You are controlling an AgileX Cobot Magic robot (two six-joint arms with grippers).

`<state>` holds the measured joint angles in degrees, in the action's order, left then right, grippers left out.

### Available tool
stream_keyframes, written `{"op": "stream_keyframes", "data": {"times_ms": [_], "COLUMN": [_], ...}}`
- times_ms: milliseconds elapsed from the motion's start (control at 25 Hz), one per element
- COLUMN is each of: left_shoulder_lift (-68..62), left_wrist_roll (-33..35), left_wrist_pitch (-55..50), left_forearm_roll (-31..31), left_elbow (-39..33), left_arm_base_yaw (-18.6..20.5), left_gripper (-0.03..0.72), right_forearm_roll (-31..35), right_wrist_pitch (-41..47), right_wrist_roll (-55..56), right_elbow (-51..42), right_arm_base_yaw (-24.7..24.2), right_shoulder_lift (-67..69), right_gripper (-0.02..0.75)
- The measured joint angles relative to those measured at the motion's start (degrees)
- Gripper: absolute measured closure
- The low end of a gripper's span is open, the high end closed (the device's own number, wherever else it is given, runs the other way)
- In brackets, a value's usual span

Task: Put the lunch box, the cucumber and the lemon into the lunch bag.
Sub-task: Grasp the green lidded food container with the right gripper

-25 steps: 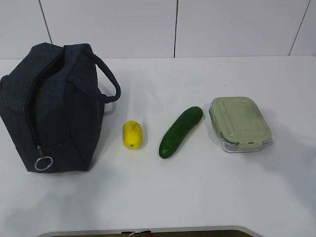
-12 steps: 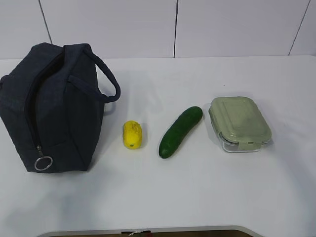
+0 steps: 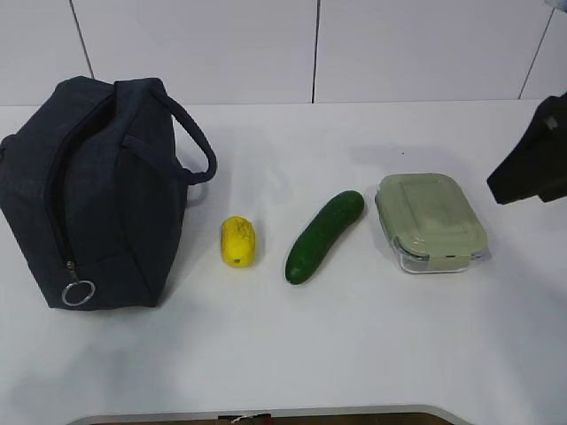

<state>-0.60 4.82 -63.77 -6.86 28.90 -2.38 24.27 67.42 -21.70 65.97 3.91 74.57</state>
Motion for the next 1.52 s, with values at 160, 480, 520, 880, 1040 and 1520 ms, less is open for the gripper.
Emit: {"op": "stream_keyframes", "data": {"times_ms": [160,480,520,880,1040,1520], "left_shoulder_lift": [0.0,0.0,0.0,0.0,0.0,0.0], "left_wrist_roll": [0.0,0.0,0.0,0.0,0.0,0.0], "left_wrist_pitch": [0.0,0.0,0.0,0.0,0.0,0.0], "left_forearm_roll": [0.0,0.0,0.0,0.0,0.0,0.0], "left_elbow": [0.0,0.0,0.0,0.0,0.0,0.0], "left_arm_base_yaw": [0.0,0.0,0.0,0.0,0.0,0.0], "left_gripper": [0.466,0.466,0.466,0.466,0.466,0.466], "right_forearm_roll": [6.8,17.8,17.9,17.8,17.3,14.5], "right_wrist_pitch": [0.8,2.4,2.4,2.4,2.4,2.4], "right_wrist_roll": [-4.6,-16.2,-16.8,-17.6,-17.6,-13.2], "right_elbow": [0.4,0.4,0.4,0.5,0.5,0.8], "right_arm_base_yaw": [-3.5,-15.1,-15.7,-16.1,-16.1,-16.1], "right_shoulder_lift": [3.0,7.2,7.2,7.2,7.2,8.2], "right_gripper": [0.26,0.287,0.307,0.396,0.397,0.231]}}
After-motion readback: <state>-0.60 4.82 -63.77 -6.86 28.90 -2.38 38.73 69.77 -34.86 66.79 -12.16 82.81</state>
